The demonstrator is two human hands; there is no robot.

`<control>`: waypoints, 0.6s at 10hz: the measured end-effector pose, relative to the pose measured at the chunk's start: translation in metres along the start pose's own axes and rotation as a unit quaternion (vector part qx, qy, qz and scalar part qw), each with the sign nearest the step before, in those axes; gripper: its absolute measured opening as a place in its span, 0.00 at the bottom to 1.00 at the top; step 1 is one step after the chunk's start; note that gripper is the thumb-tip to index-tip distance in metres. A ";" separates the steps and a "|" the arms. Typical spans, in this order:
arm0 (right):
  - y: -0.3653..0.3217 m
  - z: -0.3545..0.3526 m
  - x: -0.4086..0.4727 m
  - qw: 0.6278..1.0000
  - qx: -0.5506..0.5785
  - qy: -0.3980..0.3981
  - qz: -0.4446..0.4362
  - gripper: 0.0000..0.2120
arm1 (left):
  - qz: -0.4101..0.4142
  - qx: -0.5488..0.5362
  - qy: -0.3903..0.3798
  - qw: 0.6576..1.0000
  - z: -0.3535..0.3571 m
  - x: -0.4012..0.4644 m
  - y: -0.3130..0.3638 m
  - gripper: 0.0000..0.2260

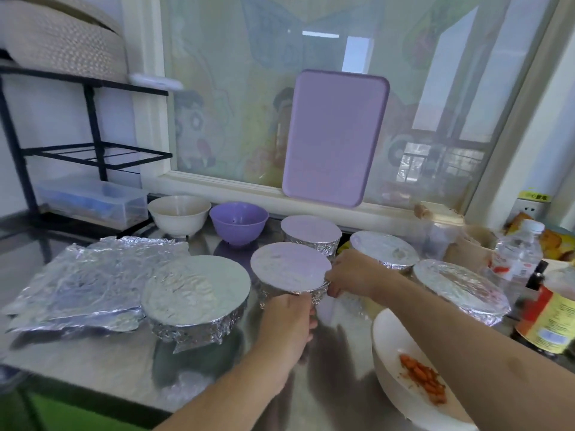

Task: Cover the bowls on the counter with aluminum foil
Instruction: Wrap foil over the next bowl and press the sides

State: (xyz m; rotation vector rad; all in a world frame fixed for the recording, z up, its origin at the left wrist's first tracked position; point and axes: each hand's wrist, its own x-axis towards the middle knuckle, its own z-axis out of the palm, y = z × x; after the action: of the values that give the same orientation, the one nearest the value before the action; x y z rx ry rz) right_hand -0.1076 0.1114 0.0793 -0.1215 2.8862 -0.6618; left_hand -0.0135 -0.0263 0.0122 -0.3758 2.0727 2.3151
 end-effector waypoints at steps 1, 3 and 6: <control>-0.017 0.011 0.019 0.998 0.067 -0.001 0.002 0.06 | 0.013 0.006 0.031 0.999 -0.015 0.010 0.006 0.12; -0.046 0.034 0.061 0.982 0.189 -0.002 0.019 0.06 | 0.051 0.002 0.111 0.993 -0.023 0.037 -0.006 0.17; -0.069 0.043 0.069 0.959 0.276 -0.058 -0.001 0.12 | 0.094 0.050 0.116 0.987 -0.026 0.038 -0.009 0.07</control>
State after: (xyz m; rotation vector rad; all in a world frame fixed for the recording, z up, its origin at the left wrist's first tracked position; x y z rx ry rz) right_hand -0.1641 0.0230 0.0614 -0.0819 2.4786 -1.3741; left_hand -0.0448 -0.0561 -0.0056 -0.4876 2.4203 2.3557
